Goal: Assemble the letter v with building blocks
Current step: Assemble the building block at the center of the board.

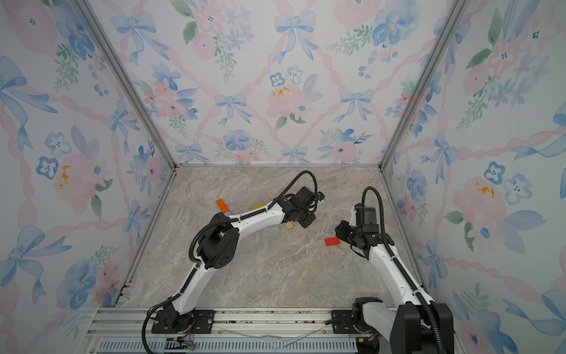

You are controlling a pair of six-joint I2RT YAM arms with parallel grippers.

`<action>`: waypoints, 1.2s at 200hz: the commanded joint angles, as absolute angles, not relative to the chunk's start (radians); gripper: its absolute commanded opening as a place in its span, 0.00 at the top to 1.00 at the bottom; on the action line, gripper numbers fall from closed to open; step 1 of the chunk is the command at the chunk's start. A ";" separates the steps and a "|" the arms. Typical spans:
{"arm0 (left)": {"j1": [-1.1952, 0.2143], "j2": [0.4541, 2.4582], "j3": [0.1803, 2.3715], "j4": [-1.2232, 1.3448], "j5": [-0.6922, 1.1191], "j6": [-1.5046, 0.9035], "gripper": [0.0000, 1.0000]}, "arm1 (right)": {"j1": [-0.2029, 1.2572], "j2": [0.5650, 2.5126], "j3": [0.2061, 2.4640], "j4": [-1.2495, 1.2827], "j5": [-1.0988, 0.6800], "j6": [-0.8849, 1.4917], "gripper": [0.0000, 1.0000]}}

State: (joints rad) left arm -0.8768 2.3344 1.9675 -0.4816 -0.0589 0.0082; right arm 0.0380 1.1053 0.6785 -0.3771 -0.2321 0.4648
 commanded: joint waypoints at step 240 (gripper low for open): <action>-0.827 2.411 1.953 -0.494 0.009 0.082 1.00 | 0.030 1.144 0.657 -0.365 -0.270 0.497 0.71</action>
State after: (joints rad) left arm -0.8341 2.3913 1.9656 -0.4816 -0.0128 0.0608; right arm 0.0380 1.1290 0.6697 -0.3733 -0.2554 0.4847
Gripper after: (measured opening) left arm 0.233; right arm 0.290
